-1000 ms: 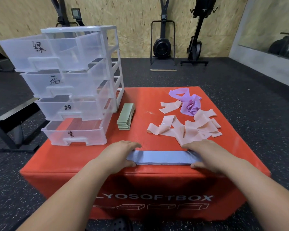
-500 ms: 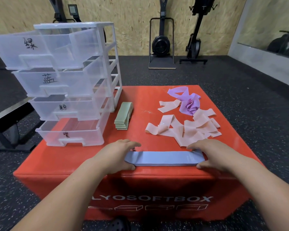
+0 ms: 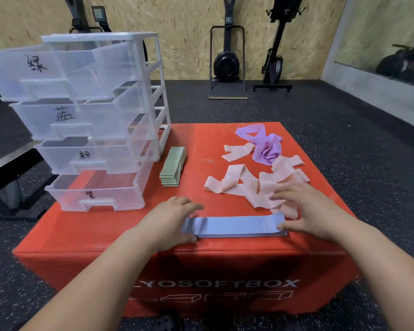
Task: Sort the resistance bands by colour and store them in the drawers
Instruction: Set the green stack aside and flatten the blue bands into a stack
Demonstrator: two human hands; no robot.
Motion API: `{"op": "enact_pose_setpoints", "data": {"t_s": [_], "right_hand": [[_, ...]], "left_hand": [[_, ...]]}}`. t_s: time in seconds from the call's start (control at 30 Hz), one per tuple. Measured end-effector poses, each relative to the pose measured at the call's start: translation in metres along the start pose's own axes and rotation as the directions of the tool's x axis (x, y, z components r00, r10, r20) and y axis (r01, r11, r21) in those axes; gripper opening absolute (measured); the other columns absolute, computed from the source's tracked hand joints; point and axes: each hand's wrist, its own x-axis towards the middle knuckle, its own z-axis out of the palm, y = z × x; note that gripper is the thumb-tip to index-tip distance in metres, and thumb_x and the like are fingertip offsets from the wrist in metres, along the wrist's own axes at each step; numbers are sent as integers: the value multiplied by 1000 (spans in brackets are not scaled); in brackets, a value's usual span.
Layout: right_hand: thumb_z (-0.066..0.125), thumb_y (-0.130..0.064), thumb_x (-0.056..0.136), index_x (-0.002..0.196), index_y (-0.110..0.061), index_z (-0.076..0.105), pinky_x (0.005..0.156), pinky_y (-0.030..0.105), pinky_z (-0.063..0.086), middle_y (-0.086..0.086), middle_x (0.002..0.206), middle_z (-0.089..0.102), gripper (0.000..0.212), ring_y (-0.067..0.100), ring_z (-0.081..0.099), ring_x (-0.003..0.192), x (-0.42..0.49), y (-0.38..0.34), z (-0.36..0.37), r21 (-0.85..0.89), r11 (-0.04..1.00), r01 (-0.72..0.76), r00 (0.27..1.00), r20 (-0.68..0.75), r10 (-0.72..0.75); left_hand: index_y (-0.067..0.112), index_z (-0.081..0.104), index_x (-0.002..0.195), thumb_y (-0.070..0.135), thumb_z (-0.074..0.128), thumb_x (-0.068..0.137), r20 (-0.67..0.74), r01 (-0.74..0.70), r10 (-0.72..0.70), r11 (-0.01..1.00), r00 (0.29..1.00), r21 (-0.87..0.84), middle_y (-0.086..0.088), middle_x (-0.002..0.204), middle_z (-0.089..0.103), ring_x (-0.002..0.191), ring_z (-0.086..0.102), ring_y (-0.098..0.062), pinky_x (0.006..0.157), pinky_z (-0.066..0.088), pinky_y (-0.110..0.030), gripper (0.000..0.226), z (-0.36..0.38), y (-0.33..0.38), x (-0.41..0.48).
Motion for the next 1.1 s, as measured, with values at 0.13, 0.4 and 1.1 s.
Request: {"op": "enact_pose_setpoints", "data": {"t_s": [0.13, 0.4, 1.1], "right_hand": [[83, -38, 84, 113, -35, 73, 84, 32, 52, -16, 100, 70, 31, 5, 65, 90, -14, -16, -9, 185, 969, -162, 956, -215, 201], [73, -52, 89, 103, -30, 63, 77, 33, 49, -10, 93, 70, 27, 22, 67, 96, -14, -23, 33, 56, 890, -453, 891, 19, 453], [80, -33, 77, 74, -14, 65, 63, 33, 43, 5, 71, 59, 24, 27, 58, 74, 1, -28, 34, 213, 745, -632, 775, 153, 614]], "left_hand": [[40, 50, 146, 54, 81, 82, -75, -90, 89, 996, 993, -14, 12, 142, 54, 128, 50, -16, 106, 46, -36, 73, 7, 24, 10], [37, 52, 139, 49, 73, 91, -45, -80, 79, 997, 996, -12, 9, 139, 54, 121, 51, -19, 99, 45, -37, 53, 25, 53, 22], [35, 57, 127, 47, 73, 92, 16, -25, 25, 999, 1000, -29, 9, 119, 60, 110, 54, -18, 86, 48, -36, 40, 23, 50, 26]]}}
